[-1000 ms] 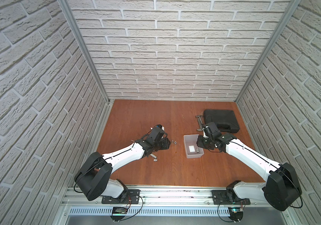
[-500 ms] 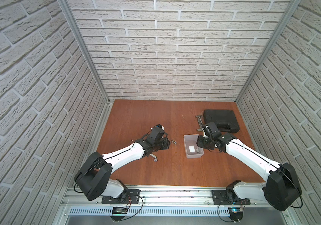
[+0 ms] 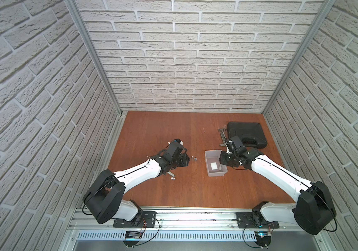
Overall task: Put the socket on the desktop into the storage box
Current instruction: Place the socket head in the storage box, then pick up the socket head at the center of the board.
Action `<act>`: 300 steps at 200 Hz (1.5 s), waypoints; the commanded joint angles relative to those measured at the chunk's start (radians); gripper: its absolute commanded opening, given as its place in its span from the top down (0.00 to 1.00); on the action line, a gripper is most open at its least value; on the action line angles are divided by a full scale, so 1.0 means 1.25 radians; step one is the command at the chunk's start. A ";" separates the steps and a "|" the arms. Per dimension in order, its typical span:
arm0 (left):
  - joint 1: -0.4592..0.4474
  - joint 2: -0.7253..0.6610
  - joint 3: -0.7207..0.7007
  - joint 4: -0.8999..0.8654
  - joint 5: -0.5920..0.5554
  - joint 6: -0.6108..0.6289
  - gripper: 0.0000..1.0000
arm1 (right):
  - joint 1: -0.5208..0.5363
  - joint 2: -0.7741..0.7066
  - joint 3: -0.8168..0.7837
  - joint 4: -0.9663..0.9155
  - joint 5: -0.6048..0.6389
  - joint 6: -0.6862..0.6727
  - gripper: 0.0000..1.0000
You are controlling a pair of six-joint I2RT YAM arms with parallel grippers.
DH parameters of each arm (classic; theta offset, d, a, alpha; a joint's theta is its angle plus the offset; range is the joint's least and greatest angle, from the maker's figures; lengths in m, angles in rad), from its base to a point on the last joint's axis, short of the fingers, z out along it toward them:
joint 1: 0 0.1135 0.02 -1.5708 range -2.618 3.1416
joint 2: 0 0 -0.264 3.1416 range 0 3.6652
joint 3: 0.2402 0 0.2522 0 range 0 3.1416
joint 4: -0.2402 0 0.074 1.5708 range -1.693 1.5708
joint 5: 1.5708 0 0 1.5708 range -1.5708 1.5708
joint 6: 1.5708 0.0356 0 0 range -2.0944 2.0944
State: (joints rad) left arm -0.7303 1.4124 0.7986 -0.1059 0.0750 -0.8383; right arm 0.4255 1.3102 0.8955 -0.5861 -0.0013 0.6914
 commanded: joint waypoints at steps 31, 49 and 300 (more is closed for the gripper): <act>-0.004 0.003 0.003 0.003 -0.011 0.011 0.59 | 0.012 -0.010 -0.001 0.036 -0.006 -0.014 0.66; -0.004 0.004 0.006 -0.007 -0.018 0.010 0.59 | 0.015 -0.018 -0.001 0.038 -0.004 -0.016 0.62; 0.174 0.366 0.408 -0.439 -0.144 0.171 0.48 | 0.064 -0.082 -0.022 0.039 0.022 -0.012 0.62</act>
State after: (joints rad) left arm -0.5240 1.8297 1.2732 -0.6037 -0.1051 -0.6724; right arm 0.4961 1.2350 0.8783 -0.5575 0.0071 0.6743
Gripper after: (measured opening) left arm 0.512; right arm 0.377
